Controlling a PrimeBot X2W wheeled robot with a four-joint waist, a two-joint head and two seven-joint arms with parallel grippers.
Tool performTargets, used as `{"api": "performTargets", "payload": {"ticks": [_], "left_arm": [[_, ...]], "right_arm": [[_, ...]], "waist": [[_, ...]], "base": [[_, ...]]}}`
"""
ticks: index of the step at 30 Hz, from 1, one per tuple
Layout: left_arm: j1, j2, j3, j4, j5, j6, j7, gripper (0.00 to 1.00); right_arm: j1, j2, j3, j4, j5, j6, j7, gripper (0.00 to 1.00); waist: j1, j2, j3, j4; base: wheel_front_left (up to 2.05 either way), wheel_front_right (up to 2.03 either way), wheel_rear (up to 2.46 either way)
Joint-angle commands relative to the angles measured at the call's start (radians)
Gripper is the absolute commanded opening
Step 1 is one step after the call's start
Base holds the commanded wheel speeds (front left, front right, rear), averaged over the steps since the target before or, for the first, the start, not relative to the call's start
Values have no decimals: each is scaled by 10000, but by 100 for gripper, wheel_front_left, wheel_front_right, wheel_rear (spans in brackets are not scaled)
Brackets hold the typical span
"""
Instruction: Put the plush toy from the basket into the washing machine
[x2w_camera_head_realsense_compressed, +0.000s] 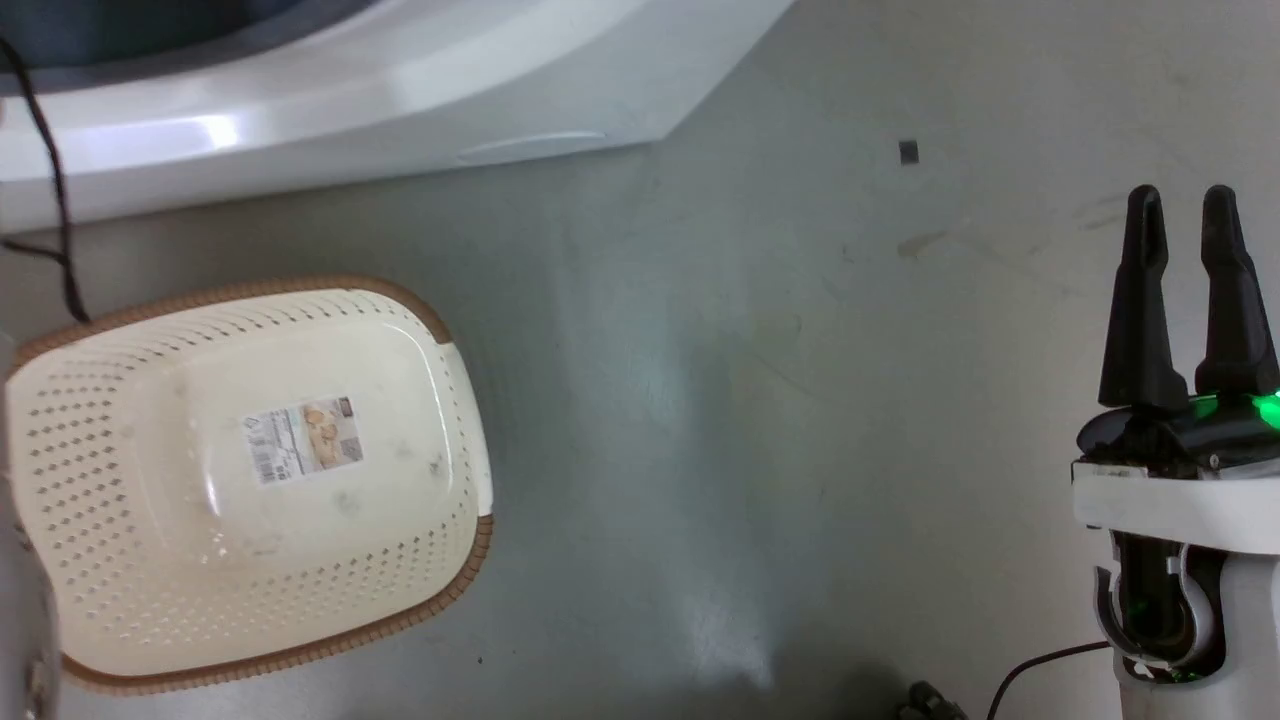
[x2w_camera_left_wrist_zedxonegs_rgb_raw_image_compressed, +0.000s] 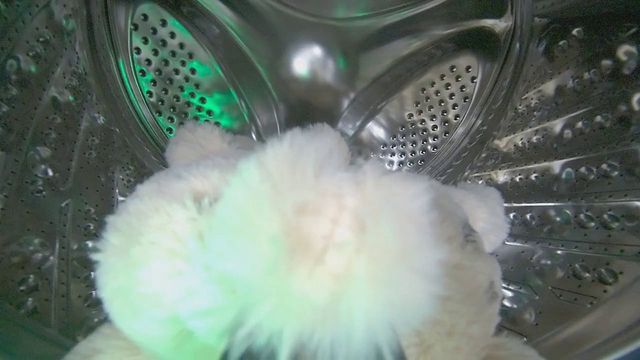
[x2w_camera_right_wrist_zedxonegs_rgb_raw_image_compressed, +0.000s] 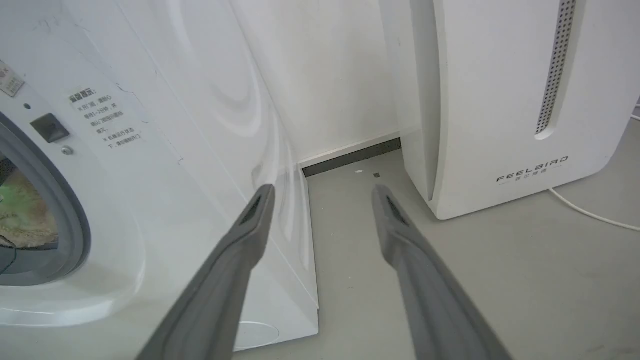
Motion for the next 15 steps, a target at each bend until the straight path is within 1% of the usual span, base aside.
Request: {"api": "performTargets", "payload": {"ticks": [1, 9, 14, 15], "left_arm": [[-460, 126, 70, 0, 66, 0, -68, 0], [-1656, 241, 108, 134, 333, 7, -68, 0], [-2035, 272, 124, 326, 470, 12, -68, 0], [-2063, 275, 99, 326, 530, 12, -68, 10]], "right_arm": [[-248, -4, 33, -71, 72, -7, -46, 100], [-384, -4, 59, -183, 80, -7, -46, 100], [-392, -4, 80, -181, 107, -7, -46, 100], [-394, -4, 80, -170, 110, -7, -46, 100]], "waist": [[-2, 0, 330, -184], [-2, 0, 822, -362], [-2, 0, 954, -396], [-2, 0, 964, -390]], "base": [[0, 0, 0], [0, 0, 0], [0, 0, 0], [0, 0, 0]]}}
